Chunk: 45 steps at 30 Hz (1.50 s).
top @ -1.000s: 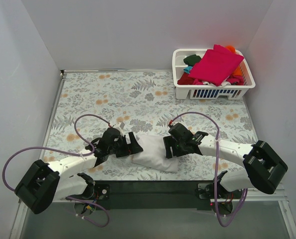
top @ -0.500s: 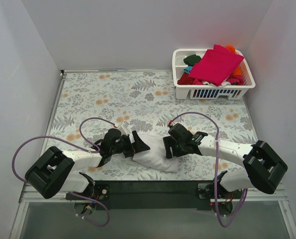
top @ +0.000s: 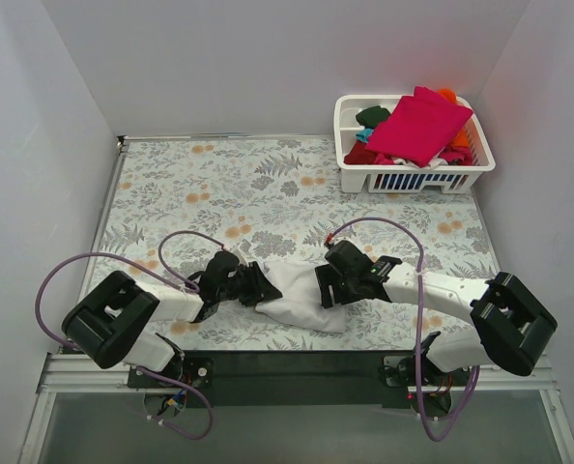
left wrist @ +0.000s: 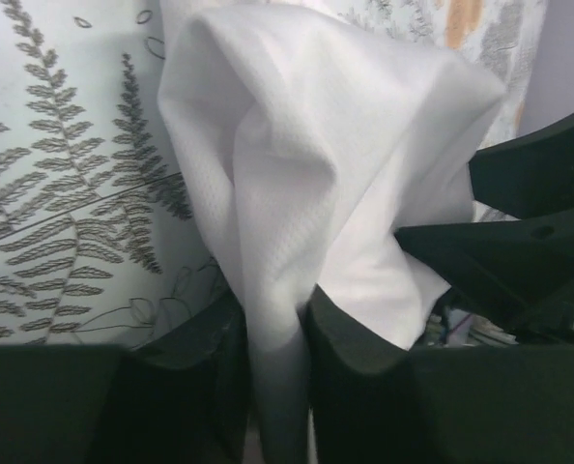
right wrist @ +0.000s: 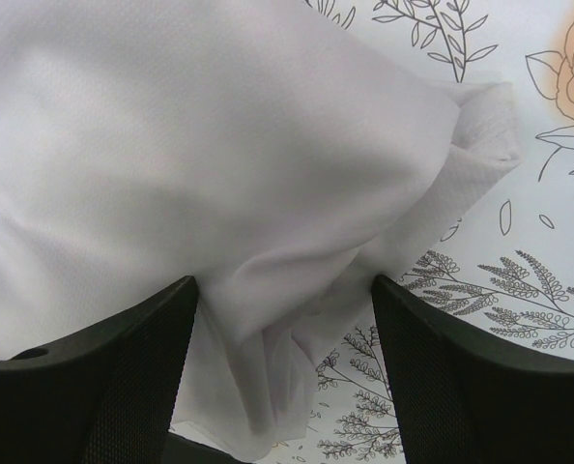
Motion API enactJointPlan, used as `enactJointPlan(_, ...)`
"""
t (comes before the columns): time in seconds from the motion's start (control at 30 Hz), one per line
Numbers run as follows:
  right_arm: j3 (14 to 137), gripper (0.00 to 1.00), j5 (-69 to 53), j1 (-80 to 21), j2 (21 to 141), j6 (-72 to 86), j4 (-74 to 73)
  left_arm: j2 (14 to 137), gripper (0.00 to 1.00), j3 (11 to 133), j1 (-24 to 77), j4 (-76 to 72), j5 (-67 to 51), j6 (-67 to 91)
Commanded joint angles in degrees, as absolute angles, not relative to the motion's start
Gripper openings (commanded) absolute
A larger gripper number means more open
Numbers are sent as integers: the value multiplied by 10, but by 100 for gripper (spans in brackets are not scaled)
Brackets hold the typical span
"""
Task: Fold and stack the t-shirts
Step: Neatly place the folded tshirt to the corner
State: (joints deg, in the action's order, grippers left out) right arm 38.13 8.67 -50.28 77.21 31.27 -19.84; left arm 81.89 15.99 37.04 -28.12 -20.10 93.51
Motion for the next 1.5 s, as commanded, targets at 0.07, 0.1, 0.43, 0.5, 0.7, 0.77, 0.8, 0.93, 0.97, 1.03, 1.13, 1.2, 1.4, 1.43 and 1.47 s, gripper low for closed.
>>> enactJointPlan(0.07,402,68,108,-505,781,302,-203,813,14,196,374,-159,-126,882)
enactJointPlan(0.1,408,68,114,-505,781,298,-204,810,3,206,374,-134,-117,867)
enactJointPlan(0.43,558,79,149,-414,767,187,-221,747,0,331,361,89,34,759)
enactJointPlan(0.5,586,79,141,-374,768,164,-216,739,0,355,358,136,63,745)
enactJointPlan(0.7,700,79,107,-304,803,101,-196,727,0,417,351,252,112,707)
enactJointPlan(0.77,731,79,88,-288,810,91,-188,738,0,451,349,285,127,689)
enactJointPlan(0.8,738,80,61,-271,816,87,-175,744,0,465,345,327,141,674)
enactJointPlan(0.93,775,80,-18,-222,838,83,-146,764,0,502,305,389,149,621)
enactJointPlan(0.97,783,80,-32,-215,845,83,-142,761,0,505,295,389,142,610)
enactJointPlan(1.03,812,80,-65,-195,863,82,-138,750,0,505,265,381,133,573)
enactJointPlan(1.13,832,80,-93,-179,876,80,-134,748,0,522,233,412,144,534)
enactJointPlan(1.2,828,80,-102,-170,874,76,-126,737,0,537,209,425,156,509)
enactJointPlan(1.4,803,80,-134,-146,859,73,-106,670,0,528,168,393,212,377)
enactJointPlan(1.43,800,80,-139,-145,859,74,-103,658,0,524,163,383,207,358)
enactJointPlan(1.47,800,80,-145,-142,859,74,-99,645,0,516,157,356,202,317)
